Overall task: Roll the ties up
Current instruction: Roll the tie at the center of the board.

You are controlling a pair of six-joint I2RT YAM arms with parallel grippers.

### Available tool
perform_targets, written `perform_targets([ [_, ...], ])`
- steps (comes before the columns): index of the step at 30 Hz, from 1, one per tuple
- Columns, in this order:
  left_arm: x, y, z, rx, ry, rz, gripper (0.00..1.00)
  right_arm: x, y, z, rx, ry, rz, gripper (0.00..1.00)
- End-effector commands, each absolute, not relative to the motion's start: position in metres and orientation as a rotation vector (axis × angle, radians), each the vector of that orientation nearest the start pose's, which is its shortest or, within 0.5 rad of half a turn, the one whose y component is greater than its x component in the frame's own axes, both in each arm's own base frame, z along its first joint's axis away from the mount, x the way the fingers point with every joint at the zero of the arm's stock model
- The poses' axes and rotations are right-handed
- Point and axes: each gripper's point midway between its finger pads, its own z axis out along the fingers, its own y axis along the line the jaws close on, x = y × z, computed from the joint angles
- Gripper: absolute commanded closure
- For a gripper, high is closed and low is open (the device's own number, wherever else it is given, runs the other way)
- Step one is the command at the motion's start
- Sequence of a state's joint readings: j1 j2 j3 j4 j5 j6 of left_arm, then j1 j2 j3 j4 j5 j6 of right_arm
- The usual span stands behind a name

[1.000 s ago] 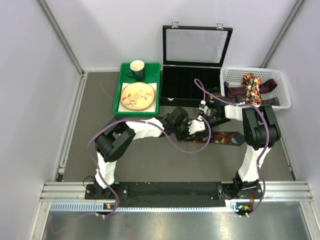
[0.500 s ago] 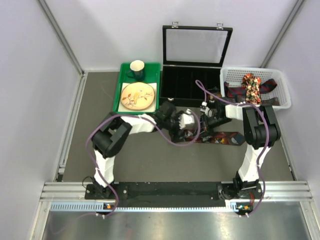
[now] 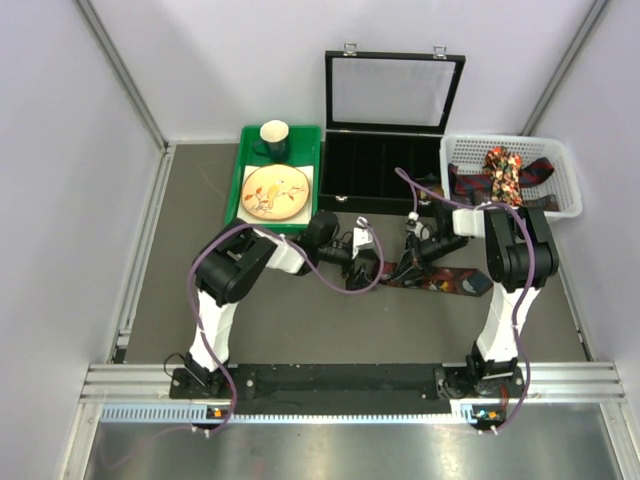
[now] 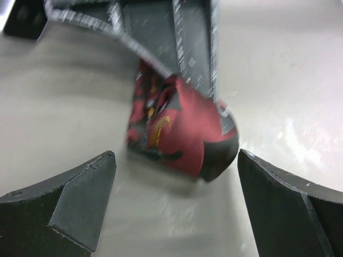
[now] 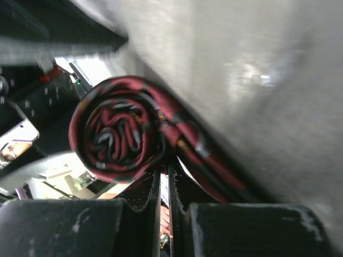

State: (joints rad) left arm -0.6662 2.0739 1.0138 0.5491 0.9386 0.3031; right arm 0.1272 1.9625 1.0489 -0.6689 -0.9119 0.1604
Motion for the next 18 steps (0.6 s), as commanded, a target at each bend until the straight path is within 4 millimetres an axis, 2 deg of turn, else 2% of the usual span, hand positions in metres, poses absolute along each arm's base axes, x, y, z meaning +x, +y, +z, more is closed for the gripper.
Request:
perform_targets([
  [1, 0.284, -0.413, 0.055, 1.407, 1.366, -1.222, 0.01, 0.271, 0.154, -0.011, -0.023, 3.003, 1.150, 1.00],
  [4, 0.281, -0.419, 0.053, 1.416, 1.378, -1.208, 0.01, 0.271, 0.154, -0.013, -0.019, 3.015, 1.152, 1.00],
  [8, 0.290, -0.423, 0.044, 1.420, 1.468, -1.125, 0.01, 0.274, 0.153, -0.012, -0.012, 3.011, 1.159, 1.00],
  [9, 0.300, -0.427, 0.053, 1.412, 1.473, -1.089, 0.01, 0.274, 0.153, -0.012, -0.012, 3.011, 1.156, 1.00],
  [10, 0.300, -0.424, 0.051, 1.430, 1.500, -1.078, 0.01, 0.273, 0.153, -0.012, -0.011, 3.012, 1.157, 1.00],
  [11, 0.296, -0.417, 0.043, 1.485, 1.544, -1.052, 0.01, 0.274, 0.153, -0.011, -0.015, 3.010, 1.161, 1.00],
  [12, 0.297, -0.416, 0.054, 1.518, 1.533, -1.029, 0.01, 0.274, 0.153, -0.010, -0.020, 3.008, 1.161, 1.00],
  [13, 0.297, -0.411, 0.053, 1.557, 1.549, -0.997, 0.01, 0.272, 0.153, -0.011, -0.021, 3.017, 1.163, 1.00],
  [14, 0.285, -0.393, 0.040, 1.657, 1.615, -0.975, 0.01, 0.273, 0.153, -0.009, -0.019, 3.013, 1.169, 1.00],
  [15, 0.286, -0.390, 0.047, 1.710, 1.583, -0.947, 0.01, 0.272, 0.153, -0.009, -0.027, 3.011, 1.174, 1.00],
  [17, 0.277, -0.371, 0.040, 1.878, 1.518, -0.887, 0.01, 0.273, 0.154, -0.008, -0.030, 3.009, 1.179, 1.00],
  [18, 0.276, -0.368, 0.044, 1.915, 1.471, -0.872, 0.01, 0.273, 0.154, -0.007, -0.030, 3.007, 1.186, 1.00],
])
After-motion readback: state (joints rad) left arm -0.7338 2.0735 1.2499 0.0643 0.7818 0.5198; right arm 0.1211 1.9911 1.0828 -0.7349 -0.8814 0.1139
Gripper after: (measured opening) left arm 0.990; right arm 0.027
